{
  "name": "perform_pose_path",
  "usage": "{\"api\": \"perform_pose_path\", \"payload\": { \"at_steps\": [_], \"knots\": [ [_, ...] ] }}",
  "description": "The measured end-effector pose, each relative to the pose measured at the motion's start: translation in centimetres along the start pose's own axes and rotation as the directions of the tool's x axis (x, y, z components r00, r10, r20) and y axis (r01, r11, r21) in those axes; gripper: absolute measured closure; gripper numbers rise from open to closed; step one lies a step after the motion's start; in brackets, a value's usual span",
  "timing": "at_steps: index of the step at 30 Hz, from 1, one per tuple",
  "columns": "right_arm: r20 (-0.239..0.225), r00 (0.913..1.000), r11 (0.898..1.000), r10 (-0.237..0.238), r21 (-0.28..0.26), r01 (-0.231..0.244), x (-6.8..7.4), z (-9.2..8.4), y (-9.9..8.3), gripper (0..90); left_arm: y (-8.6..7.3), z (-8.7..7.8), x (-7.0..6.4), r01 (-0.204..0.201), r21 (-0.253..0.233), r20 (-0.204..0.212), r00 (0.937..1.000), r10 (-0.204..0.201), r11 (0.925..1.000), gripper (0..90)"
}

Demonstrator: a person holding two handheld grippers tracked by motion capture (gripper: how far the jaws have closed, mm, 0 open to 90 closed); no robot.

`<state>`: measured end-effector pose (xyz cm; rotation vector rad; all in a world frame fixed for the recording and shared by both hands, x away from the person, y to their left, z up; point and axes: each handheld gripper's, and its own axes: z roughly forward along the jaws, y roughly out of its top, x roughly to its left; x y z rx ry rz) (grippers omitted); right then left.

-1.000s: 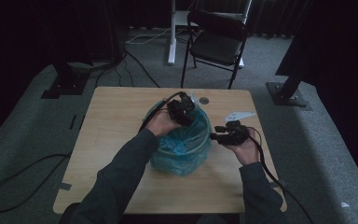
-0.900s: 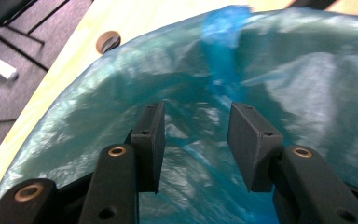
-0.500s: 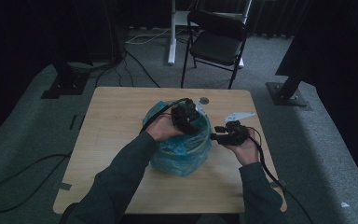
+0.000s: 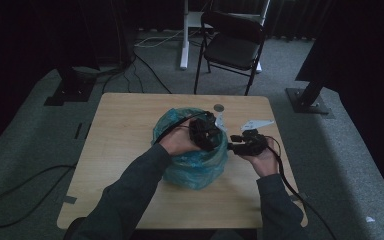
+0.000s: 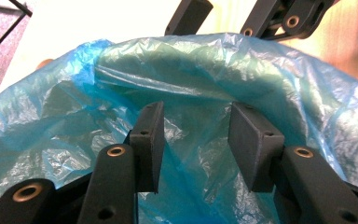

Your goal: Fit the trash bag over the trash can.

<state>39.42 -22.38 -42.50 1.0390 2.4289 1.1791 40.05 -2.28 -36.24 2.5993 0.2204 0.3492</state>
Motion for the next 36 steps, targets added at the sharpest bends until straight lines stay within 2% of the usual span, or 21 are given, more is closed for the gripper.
{"api": "perform_pose_path", "payload": {
  "at_steps": [5, 9, 12, 15, 21, 26, 27, 28, 29, 30, 32, 35, 36],
  "knots": [
    [0.0, 1.0, 1.0, -0.001, 0.001, 0.001, 0.0, 0.0, 0.0, 53.5, -0.1, 0.4, 0.0, -0.003, 0.025, -0.018, 0.9998, 0.003, 0.9997, 55.7],
    [0.0, 1.0, 1.0, 0.001, -0.001, -0.001, 0.0, 0.0, 0.0, 53.5, -0.1, 0.0, 0.1, 0.0, 0.004, -0.028, 0.9996, 0.0, 1.0, 55.7],
    [0.001, 1.0, 1.0, 0.003, -0.002, -0.003, -0.1, -0.1, 0.0, 53.6, -0.3, -1.1, 0.6, 0.029, -0.038, -0.056, 0.9979, -0.031, 0.9989, 55.7],
    [0.002, 1.0, 1.0, 0.004, -0.003, -0.004, -0.1, -0.1, -0.1, 53.5, -0.9, -2.3, 1.3, 0.072, -0.077, -0.095, 0.9923, -0.079, 0.9944, 55.7],
    [0.004, 1.0, 1.0, 0.002, -0.005, -0.002, -0.2, -0.2, -0.1, 53.5, -2.5, -4.6, 2.4, 0.135, -0.146, -0.169, 0.9727, -0.159, 0.9801, 55.7],
    [0.006, 1.0, 1.0, 0.007, -0.008, -0.006, -0.3, -0.3, 0.0, 53.4, -4.1, -6.3, 3.0, 0.183, -0.21, -0.209, 0.9514, -0.227, 0.9605, 55.7],
    [0.006, 1.0, 1.0, 0.007, -0.008, -0.006, -0.3, -0.3, 0.0, 53.4, -4.1, -6.3, 3.0, 0.183, -0.21, -0.209, 0.9514, -0.227, 0.9605, 55.7],
    [0.006, 0.9999, 1.0, 0.009, -0.008, -0.009, -0.3, -0.4, 0.0, 53.4, -4.8, -6.7, 3.3, 0.2, -0.227, -0.221, 0.9427, -0.25, 0.9532, 55.7],
    [0.007, 0.9999, 1.0, 0.009, -0.011, -0.009, -0.3, -0.4, 0.0, 53.4, -5.0, -6.9, 3.4, 0.207, -0.234, -0.226, 0.9386, -0.261, 0.9498, 55.7],
    [0.007, 0.9999, 1.0, 0.009, -0.012, -0.008, -0.3, -0.5, 0.0, 53.4, -5.4, -7.1, 3.6, 0.225, -0.249, -0.225, 0.9326, -0.282, 0.9419, 55.7],
    [0.008, 0.9999, 1.0, 0.011, -0.013, -0.01, -0.4, -0.5, -0.1, 53.4, -6.0, -7.4, 3.9, 0.25, -0.272, -0.209, 0.927, -0.311, 0.9293, 55.7],
    [0.009, 0.9999, 1.0, 0.011, -0.012, -0.011, -0.5, -0.5, -0.1, 53.4, -6.9, -7.8, 4.3, 0.275, -0.293, -0.216, 0.9139, -0.344, 0.9156, 55.2],
    [0.009, 0.9999, 1.0, 0.011, -0.012, -0.011, -0.5, -0.5, -0.1, 53.4, -7.1, -8.0, 4.4, 0.277, -0.299, -0.219, 0.9116, -0.348, 0.9132, 55.2]
  ]
}}
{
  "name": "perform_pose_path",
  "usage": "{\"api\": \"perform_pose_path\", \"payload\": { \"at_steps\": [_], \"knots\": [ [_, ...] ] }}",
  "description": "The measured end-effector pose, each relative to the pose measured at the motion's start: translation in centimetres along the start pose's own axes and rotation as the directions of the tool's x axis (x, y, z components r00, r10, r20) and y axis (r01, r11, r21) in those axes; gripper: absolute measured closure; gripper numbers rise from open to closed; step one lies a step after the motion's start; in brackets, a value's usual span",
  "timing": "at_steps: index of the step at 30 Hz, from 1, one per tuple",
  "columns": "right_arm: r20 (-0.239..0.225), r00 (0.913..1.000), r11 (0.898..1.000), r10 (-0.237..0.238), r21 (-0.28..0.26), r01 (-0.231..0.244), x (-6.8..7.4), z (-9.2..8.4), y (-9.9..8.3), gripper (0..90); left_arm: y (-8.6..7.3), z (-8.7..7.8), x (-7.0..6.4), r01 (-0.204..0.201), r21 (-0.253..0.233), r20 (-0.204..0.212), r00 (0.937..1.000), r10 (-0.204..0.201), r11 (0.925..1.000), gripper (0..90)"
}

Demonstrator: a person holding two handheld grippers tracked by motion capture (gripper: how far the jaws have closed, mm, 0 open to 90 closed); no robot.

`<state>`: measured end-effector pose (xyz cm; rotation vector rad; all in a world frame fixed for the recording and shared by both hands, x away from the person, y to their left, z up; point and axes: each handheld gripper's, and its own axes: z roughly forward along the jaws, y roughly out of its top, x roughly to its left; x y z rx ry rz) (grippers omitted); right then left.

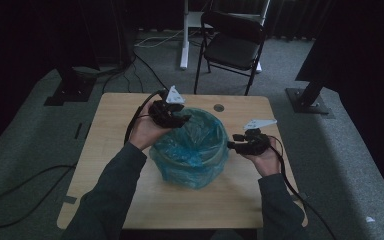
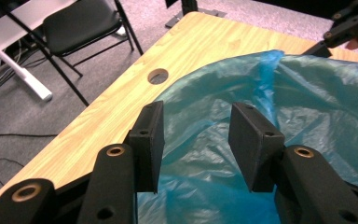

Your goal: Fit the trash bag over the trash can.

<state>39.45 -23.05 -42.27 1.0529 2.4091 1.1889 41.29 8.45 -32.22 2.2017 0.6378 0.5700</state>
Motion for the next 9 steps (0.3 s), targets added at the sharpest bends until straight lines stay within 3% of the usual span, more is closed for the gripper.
{"api": "perform_pose_path", "payload": {
  "at_steps": [9],
  "knots": [
    [0.005, 1.0, 1.0, 0.006, -0.009, -0.006, -0.2, -0.4, 0.0, 53.2, -1.3, -1.7, 1.5, 0.057, -0.057, -0.041, 0.9974, -0.06, 0.9968, 54.8]
  ]
}}
